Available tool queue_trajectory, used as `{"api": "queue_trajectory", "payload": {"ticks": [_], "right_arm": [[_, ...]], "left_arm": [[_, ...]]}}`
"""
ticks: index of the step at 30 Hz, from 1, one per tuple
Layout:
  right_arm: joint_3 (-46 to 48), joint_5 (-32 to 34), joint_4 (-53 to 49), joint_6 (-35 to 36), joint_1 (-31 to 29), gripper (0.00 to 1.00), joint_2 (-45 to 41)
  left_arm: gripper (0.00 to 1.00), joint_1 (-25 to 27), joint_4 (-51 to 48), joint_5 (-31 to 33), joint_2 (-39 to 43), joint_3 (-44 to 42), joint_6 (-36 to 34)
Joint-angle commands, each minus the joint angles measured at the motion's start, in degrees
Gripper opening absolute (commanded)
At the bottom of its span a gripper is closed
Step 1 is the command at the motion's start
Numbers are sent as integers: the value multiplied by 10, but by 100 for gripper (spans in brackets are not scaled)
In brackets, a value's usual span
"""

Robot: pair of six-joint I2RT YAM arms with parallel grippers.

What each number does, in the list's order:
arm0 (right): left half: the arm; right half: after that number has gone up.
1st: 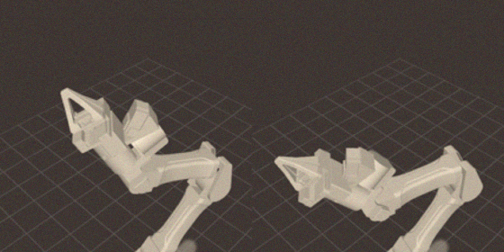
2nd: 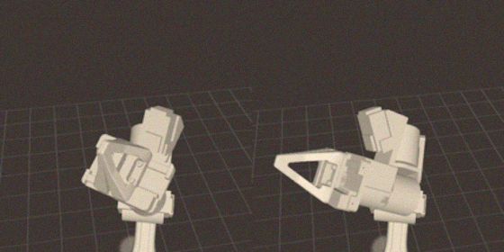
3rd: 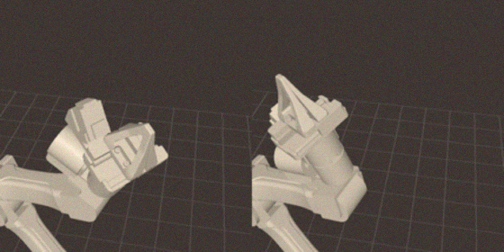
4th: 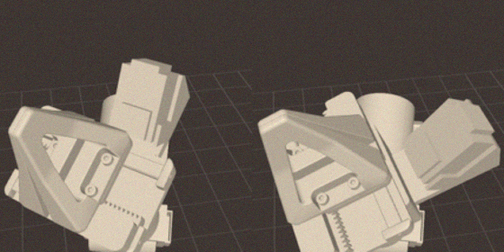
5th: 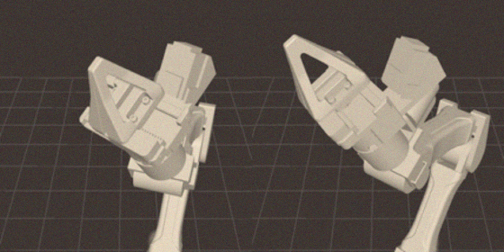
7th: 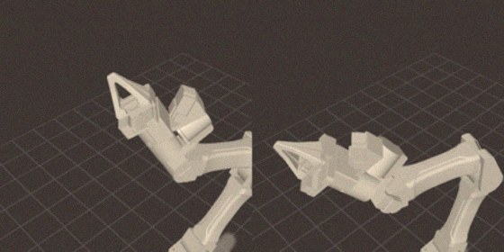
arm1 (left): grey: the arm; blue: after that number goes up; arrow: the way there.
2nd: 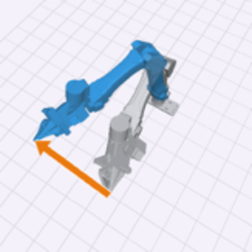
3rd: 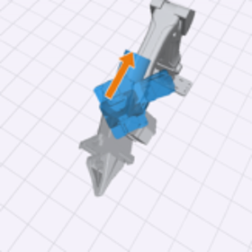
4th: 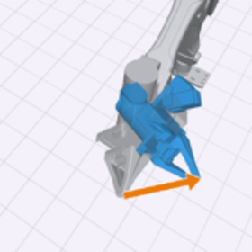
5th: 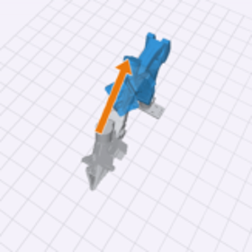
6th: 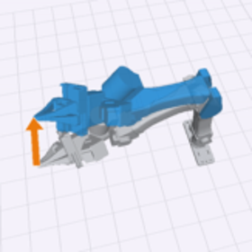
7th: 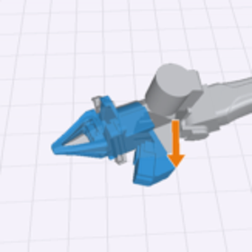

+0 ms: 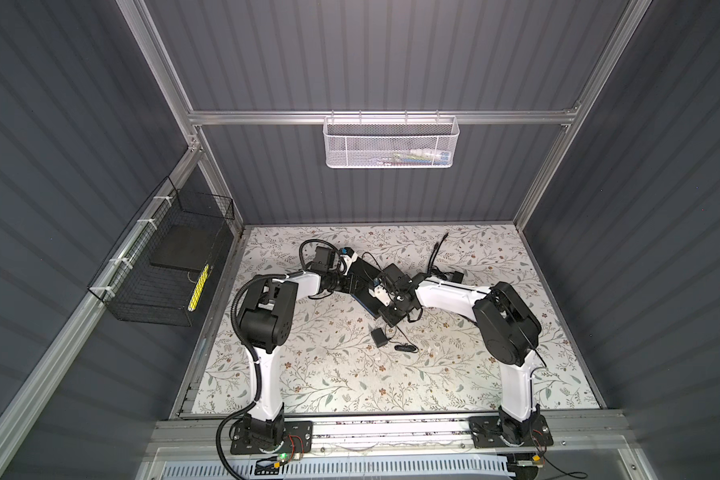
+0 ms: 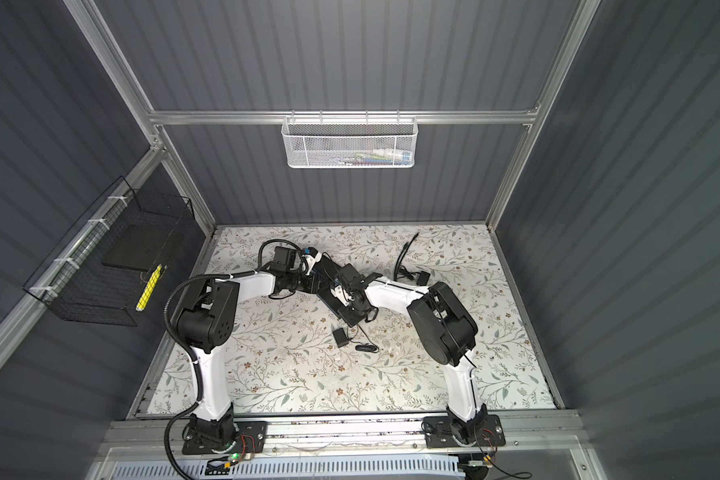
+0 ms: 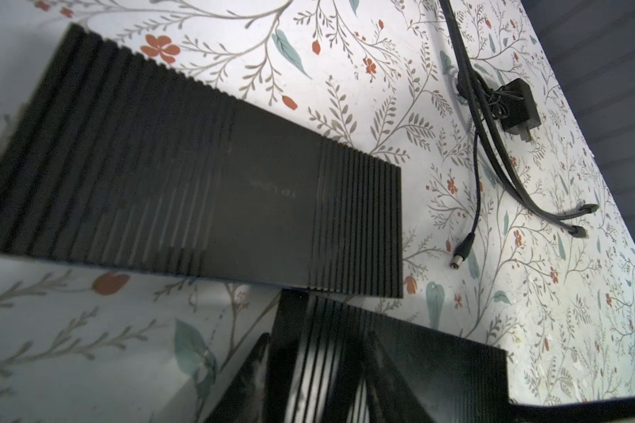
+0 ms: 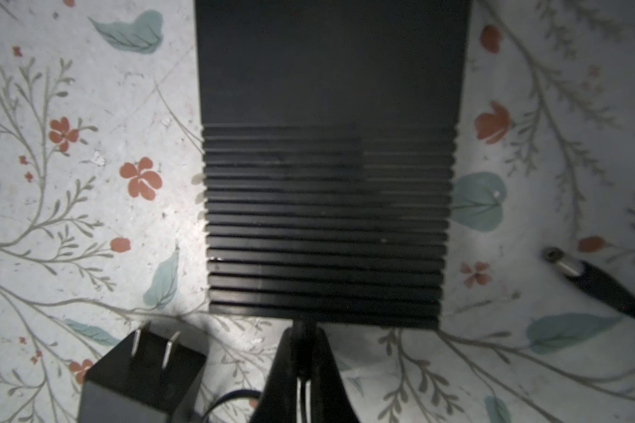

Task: Insert the plug into the switch port

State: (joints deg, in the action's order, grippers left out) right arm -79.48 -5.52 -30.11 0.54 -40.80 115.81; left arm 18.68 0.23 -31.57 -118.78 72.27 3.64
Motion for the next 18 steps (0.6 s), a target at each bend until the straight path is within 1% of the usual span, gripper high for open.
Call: {"api": "queue_trajectory", "payload": {"ticks": [1, 13, 14, 18], "right_arm": [[-45, 22, 94, -19, 10, 0, 3], [-69, 11, 81, -26, 12, 0, 21], [-76, 12, 65, -25, 12, 0, 24], [-89, 11, 57, -21, 13, 0, 26]], "left_arm": [[41, 40, -87, -57, -9, -35, 9], [41, 47, -77, -59, -2, -41, 11], [41, 47, -77, -59, -2, -41, 11], [41, 53, -77, -55, -1, -45, 10]]}}
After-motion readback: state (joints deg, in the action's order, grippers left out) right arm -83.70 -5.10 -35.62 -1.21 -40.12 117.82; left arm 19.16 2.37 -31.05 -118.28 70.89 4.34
